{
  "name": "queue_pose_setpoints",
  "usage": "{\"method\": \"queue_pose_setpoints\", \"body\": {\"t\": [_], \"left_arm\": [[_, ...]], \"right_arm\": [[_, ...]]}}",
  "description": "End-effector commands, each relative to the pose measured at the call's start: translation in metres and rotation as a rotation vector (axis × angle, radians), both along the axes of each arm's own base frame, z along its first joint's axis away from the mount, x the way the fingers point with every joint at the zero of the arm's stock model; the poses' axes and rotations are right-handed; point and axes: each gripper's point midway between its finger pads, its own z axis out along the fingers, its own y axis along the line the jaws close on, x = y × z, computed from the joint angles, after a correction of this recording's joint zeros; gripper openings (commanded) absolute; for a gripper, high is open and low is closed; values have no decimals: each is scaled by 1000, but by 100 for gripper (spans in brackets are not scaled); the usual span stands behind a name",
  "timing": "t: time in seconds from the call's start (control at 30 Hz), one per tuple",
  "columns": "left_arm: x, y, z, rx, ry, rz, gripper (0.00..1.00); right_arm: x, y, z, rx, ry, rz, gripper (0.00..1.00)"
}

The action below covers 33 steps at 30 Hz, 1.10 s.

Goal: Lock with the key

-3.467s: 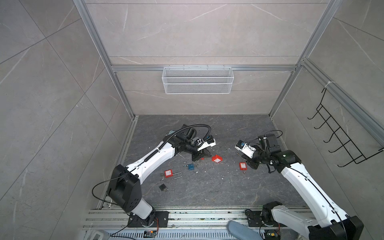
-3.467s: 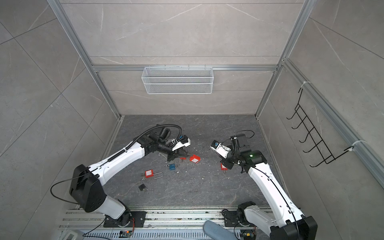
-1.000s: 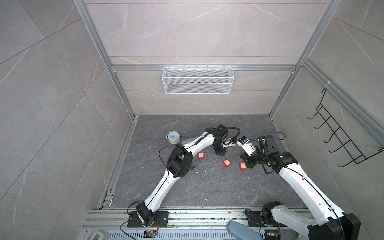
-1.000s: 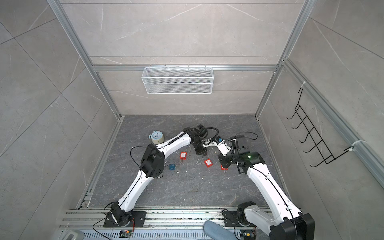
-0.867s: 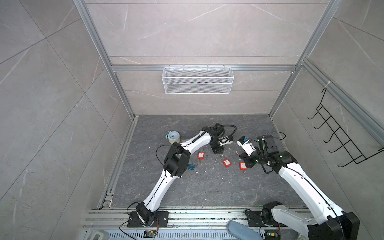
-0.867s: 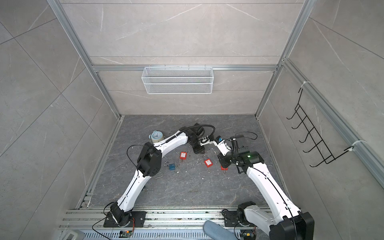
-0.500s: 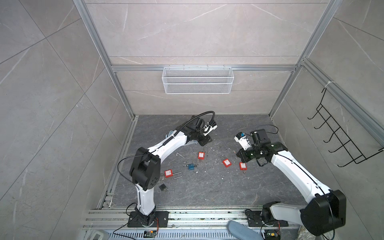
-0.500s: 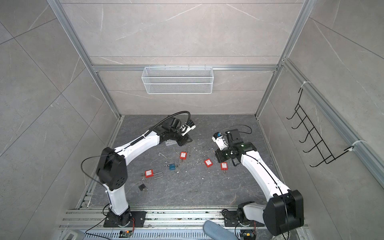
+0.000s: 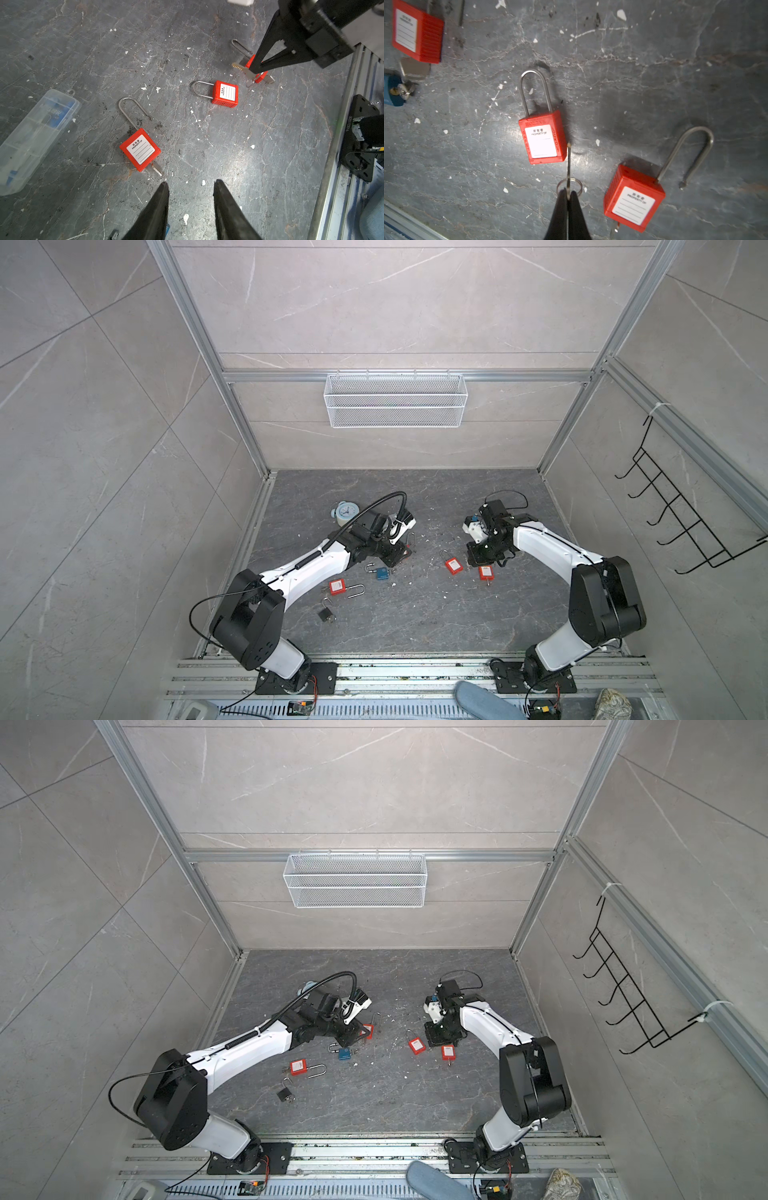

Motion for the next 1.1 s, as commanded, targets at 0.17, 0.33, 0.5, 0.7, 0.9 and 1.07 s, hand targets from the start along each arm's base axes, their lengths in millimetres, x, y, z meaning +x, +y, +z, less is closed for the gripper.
{"method": "queue_pose_setpoints", "body": {"t": [0.17, 0.33, 0.5, 0.7, 0.9, 1.07], "left_arm": [[-7, -8, 21, -77, -29, 26, 38], [-8, -8, 21, -74, -25, 28, 38], [-8, -9, 22, -72, -25, 26, 38], [-12, -7, 25, -70, -31, 27, 38], [-17, -1, 26, -69, -38, 32, 38], [-21, 2, 24, -68, -34, 36, 38]], "right_arm": [[-2, 9, -18, 3, 62, -44, 0], [-11, 27, -17, 59, 69, -53, 0], [-15, 35, -21, 92, 90, -49, 0], [-10, 34, -12, 89, 71, -52, 0], [-1, 19, -2, 78, 49, -79, 0], [3, 15, -4, 82, 53, -83, 0]]}}
